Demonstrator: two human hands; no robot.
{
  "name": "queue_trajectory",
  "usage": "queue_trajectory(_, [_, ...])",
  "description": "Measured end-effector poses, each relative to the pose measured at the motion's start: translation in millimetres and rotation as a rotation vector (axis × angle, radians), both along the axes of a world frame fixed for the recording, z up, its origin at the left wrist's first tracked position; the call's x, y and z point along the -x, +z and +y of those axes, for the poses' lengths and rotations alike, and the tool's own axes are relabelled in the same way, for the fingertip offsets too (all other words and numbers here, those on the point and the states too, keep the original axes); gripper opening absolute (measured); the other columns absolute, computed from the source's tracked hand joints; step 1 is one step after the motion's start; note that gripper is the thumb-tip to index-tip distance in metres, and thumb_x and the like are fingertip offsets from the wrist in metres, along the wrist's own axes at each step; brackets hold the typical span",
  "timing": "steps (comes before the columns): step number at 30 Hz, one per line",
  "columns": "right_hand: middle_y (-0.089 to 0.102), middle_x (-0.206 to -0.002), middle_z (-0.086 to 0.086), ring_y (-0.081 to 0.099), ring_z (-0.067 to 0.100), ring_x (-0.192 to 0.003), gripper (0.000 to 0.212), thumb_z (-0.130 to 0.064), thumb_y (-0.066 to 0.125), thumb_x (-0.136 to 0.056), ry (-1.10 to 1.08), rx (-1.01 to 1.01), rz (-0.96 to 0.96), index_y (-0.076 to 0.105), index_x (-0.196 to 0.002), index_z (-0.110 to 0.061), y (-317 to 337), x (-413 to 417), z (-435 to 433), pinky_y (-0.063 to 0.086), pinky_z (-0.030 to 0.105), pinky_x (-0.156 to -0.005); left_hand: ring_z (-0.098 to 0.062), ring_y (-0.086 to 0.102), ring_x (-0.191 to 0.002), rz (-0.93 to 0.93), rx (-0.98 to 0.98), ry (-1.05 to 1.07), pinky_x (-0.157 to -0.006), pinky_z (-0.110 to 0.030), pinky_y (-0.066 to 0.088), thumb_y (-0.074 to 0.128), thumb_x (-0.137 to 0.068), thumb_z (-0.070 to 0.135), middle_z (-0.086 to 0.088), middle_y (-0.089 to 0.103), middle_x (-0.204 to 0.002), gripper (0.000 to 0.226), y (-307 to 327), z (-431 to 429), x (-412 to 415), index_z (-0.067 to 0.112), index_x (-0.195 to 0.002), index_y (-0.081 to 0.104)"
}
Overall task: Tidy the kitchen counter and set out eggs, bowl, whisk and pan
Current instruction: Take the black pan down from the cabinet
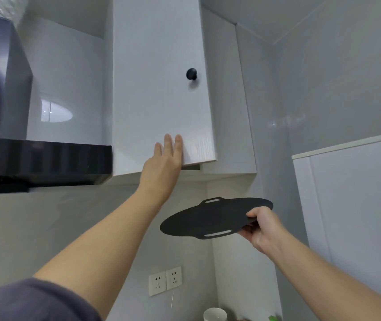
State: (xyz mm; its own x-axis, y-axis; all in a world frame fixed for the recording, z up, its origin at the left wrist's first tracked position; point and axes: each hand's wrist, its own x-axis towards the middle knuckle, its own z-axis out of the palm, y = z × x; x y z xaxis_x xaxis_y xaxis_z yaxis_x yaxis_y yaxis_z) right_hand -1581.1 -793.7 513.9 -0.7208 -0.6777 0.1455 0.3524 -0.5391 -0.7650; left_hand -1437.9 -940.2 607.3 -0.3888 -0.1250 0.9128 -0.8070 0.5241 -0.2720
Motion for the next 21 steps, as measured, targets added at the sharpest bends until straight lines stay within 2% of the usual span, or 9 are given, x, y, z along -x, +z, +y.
queue_trajectory(2, [0.057,-0.074,0.016,0.057,0.03,-0.065,0.023,0.008,0.03,-0.089,0.001,0.004,-0.01,0.051,-0.082,0.0,-2,6,-5,0.052,0.033,-0.035,-0.039,0.058,-0.111,-0.042,0.023,0.061,-0.045,-0.032,0.048,0.073,-0.06,-0.014,-0.025,0.048,-0.137,0.089,3,-4,10,-0.002,-0.141,0.038])
queue_trajectory(4, [0.057,-0.074,0.015,0.058,0.029,-0.064,0.023,0.008,0.03,-0.089,0.0,0.007,-0.021,0.051,-0.083,0.0,-3,12,-11,0.052,0.033,-0.035,-0.037,0.059,-0.104,-0.086,0.027,0.126,-0.04,-0.028,0.034,0.073,-0.052,-0.013,-0.022,0.052,-0.132,0.089,3,-13,19,0.001,-0.136,0.046])
queue_trajectory(7, [0.059,-0.075,0.015,0.058,0.029,-0.065,0.023,0.008,0.031,-0.088,0.004,0.008,-0.023,0.051,-0.085,-0.001,-5,23,-20,0.052,0.032,-0.036,-0.031,0.06,-0.082,-0.121,0.034,0.179,-0.039,-0.022,0.021,0.075,-0.039,-0.014,-0.017,0.061,-0.11,0.075,1,-34,28,0.002,-0.111,0.062])
queue_trajectory(11, [0.059,-0.076,0.015,0.058,0.03,-0.066,0.023,0.008,0.031,-0.088,0.01,0.008,-0.026,0.052,-0.086,-0.001,-7,40,-34,0.051,0.032,-0.035,-0.03,0.058,-0.069,-0.117,0.077,0.189,-0.039,-0.02,0.018,0.067,-0.028,-0.018,-0.016,0.062,-0.088,0.059,-1,-65,38,0.002,-0.083,0.064])
queue_trajectory(13, [0.059,-0.078,0.016,0.059,0.03,-0.067,0.022,0.008,0.031,-0.088,0.019,0.014,-0.03,0.052,-0.087,0.0,-8,48,-43,0.051,0.032,-0.036,-0.034,0.061,-0.072,-0.117,0.126,0.205,-0.039,-0.02,0.018,0.066,-0.026,-0.017,-0.018,0.064,-0.088,0.058,0,-78,43,0.001,-0.081,0.065])
queue_trajectory(15, [0.059,-0.079,0.016,0.059,0.03,-0.067,0.023,0.008,0.031,-0.087,0.027,0.022,-0.035,0.052,-0.087,0.0,-8,54,-52,0.052,0.033,-0.036,-0.036,0.064,-0.08,-0.141,0.144,0.256,-0.041,-0.023,0.019,0.07,-0.03,-0.013,-0.02,0.067,-0.097,0.06,1,-85,44,0.0,-0.089,0.068])
queue_trajectory(19, [0.058,-0.079,0.016,0.058,0.031,-0.067,0.023,0.008,0.031,-0.088,0.048,0.028,-0.041,0.052,-0.087,0.0,-11,60,-69,0.052,0.033,-0.036,-0.034,0.065,-0.083,-0.209,0.163,0.306,-0.043,-0.025,0.019,0.054,-0.039,-0.008,-0.018,0.067,-0.102,0.054,2,-98,45,0.004,-0.09,0.068])
queue_trajectory(21, [0.057,-0.079,0.015,0.058,0.03,-0.067,0.023,0.008,0.031,-0.088,0.064,0.028,-0.046,0.052,-0.086,-0.001,-12,63,-77,0.051,0.032,-0.035,-0.032,0.064,-0.083,-0.209,0.183,0.321,-0.043,-0.025,0.019,0.051,-0.041,-0.006,-0.015,0.067,-0.1,0.05,1,-105,47,0.006,-0.087,0.067])
